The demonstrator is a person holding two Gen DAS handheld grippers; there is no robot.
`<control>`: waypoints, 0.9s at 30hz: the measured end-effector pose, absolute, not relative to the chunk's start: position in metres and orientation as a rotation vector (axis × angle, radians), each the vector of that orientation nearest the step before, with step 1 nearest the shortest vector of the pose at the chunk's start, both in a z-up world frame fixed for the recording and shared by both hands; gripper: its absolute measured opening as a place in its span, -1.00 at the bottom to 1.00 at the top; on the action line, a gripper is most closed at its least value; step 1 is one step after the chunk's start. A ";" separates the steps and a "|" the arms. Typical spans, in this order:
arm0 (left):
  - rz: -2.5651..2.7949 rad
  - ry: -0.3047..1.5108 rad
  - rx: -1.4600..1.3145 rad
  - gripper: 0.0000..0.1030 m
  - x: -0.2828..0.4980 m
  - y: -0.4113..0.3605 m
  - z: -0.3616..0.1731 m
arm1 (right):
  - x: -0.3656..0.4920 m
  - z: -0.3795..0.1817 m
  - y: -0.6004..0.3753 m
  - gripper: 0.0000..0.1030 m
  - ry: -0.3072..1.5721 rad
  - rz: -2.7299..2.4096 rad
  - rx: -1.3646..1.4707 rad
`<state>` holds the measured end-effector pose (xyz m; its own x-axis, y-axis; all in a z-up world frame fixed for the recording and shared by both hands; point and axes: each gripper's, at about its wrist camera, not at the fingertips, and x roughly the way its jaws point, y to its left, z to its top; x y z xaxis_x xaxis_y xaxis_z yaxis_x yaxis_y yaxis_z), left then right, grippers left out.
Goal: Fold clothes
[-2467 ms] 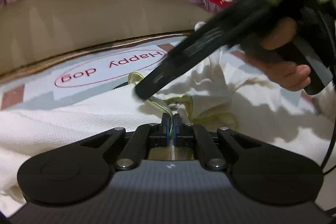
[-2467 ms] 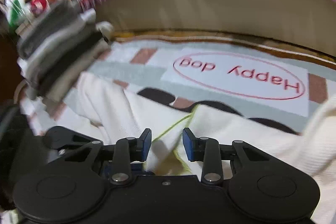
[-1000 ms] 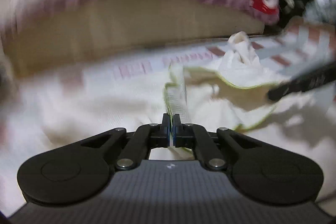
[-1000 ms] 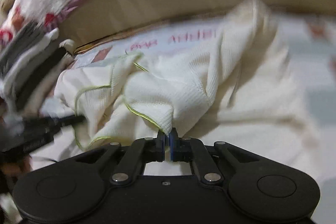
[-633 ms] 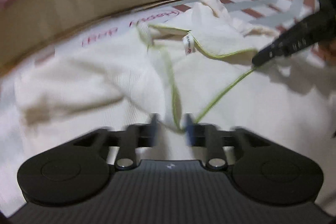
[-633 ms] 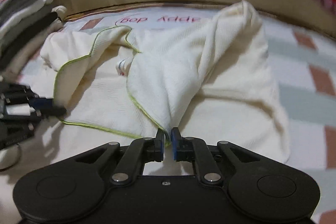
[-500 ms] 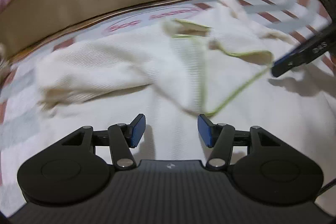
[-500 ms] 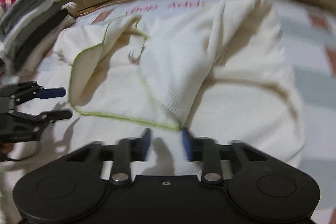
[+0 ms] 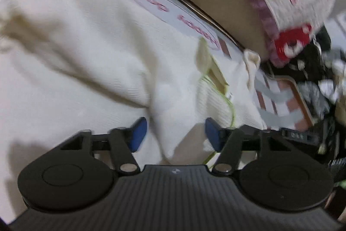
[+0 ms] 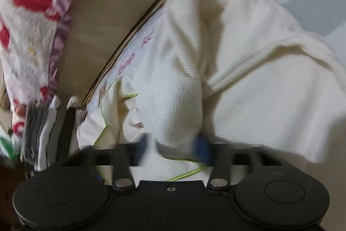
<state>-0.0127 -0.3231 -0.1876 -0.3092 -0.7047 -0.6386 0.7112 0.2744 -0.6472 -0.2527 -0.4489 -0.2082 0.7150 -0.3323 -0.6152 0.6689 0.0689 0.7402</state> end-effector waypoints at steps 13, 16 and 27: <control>-1.335 0.938 0.079 -0.39 0.090 -0.476 -0.107 | -0.212 -0.100 -0.610 -0.41 0.230 -0.731 1.052; -1.326 0.805 0.040 -0.20 0.112 -0.475 -0.099 | -0.225 -0.091 -0.630 -0.13 0.157 -0.786 0.993; -1.267 0.686 0.465 0.23 0.155 -0.422 -0.151 | -0.285 -0.149 -0.643 -0.03 0.521 -0.998 0.699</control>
<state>0.1554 -0.4219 -0.1510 0.1461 -0.7042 -0.6948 0.9668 0.2506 -0.0507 -0.2846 -0.6432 -0.1494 0.4541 -0.5736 -0.6817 0.8873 0.3603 0.2879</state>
